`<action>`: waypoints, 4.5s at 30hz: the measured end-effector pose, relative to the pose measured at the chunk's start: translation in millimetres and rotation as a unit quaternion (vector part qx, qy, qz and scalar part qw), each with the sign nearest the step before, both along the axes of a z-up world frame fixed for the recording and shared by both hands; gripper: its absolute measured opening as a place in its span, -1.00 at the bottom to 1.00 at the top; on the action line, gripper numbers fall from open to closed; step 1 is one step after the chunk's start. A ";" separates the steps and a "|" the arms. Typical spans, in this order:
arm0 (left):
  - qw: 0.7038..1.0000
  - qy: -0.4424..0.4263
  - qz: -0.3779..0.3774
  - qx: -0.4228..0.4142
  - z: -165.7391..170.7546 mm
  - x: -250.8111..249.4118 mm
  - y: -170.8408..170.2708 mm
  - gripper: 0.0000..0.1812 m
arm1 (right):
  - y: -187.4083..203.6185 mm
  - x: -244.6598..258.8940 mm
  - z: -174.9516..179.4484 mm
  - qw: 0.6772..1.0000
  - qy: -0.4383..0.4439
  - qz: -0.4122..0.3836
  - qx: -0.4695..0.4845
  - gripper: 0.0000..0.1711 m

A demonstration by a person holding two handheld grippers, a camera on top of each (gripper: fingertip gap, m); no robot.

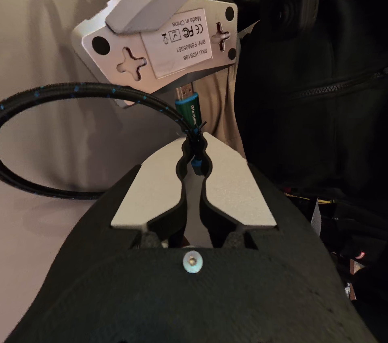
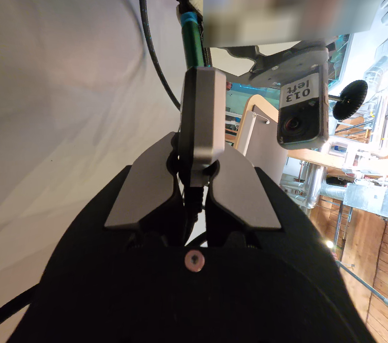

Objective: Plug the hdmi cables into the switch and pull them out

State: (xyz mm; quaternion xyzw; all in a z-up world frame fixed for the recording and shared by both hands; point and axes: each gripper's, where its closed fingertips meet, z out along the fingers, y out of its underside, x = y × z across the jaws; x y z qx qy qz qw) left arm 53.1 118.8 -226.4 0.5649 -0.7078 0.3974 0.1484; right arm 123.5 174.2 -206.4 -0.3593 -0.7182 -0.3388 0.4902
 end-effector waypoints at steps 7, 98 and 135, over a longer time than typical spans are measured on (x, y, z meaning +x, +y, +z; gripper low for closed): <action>1.000 -0.003 0.011 -0.008 9.6 2.3 -1.0 -0.92 | 1.1 4.0 2.9 0.999 0.045 -0.011 -0.009 -0.74; 0.996 0.075 -0.007 -0.047 -20.8 11.2 -21.2 -0.92 | 5.3 7.6 -16.6 0.998 -0.060 -0.011 0.032 -0.73; 0.991 0.036 0.059 0.114 -37.4 8.6 26.9 -0.93 | 1.2 14.2 -71.5 0.980 0.078 -0.137 -0.120 -0.75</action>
